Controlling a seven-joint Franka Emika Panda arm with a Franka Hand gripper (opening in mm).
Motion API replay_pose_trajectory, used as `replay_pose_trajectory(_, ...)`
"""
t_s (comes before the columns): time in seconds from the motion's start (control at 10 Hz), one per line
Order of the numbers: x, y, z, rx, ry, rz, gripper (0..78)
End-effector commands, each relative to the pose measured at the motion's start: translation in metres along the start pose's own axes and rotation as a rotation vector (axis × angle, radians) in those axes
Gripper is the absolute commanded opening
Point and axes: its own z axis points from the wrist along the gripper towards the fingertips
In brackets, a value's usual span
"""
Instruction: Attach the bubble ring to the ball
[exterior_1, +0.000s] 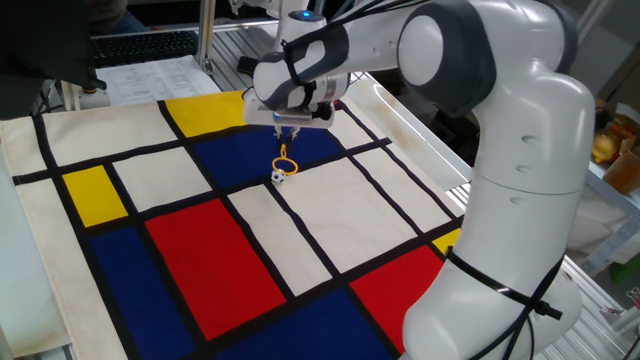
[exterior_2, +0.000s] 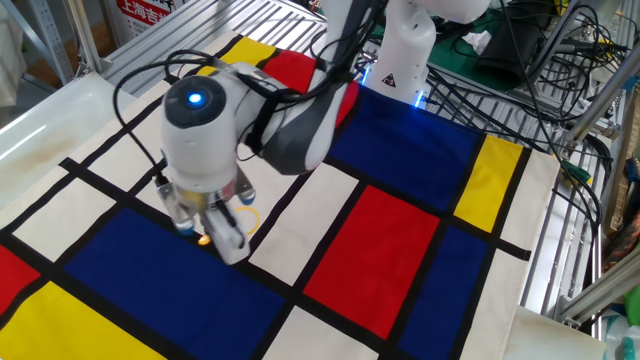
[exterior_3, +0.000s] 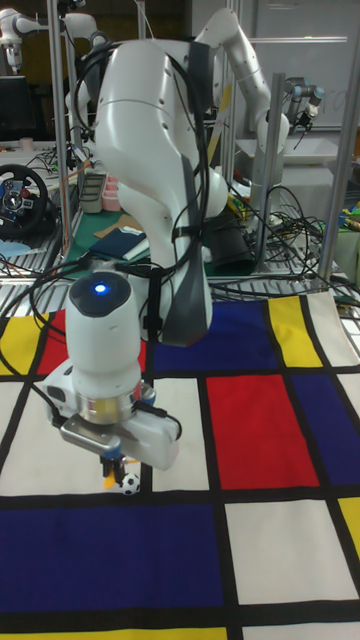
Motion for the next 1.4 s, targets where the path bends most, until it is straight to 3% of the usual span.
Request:
replay_pose_trajectory(0.1,-0.013,-0.003,0.000,0.003,-0.008,0.039,1.3)
replay_pose_trajectory(0.9,-0.022,0.008,0.031,-0.019,-0.029,0.056,1.3)
replay_pose_trajectory(1.4,-0.016,0.008,0.043,-0.017,-0.031,0.029,1.3)
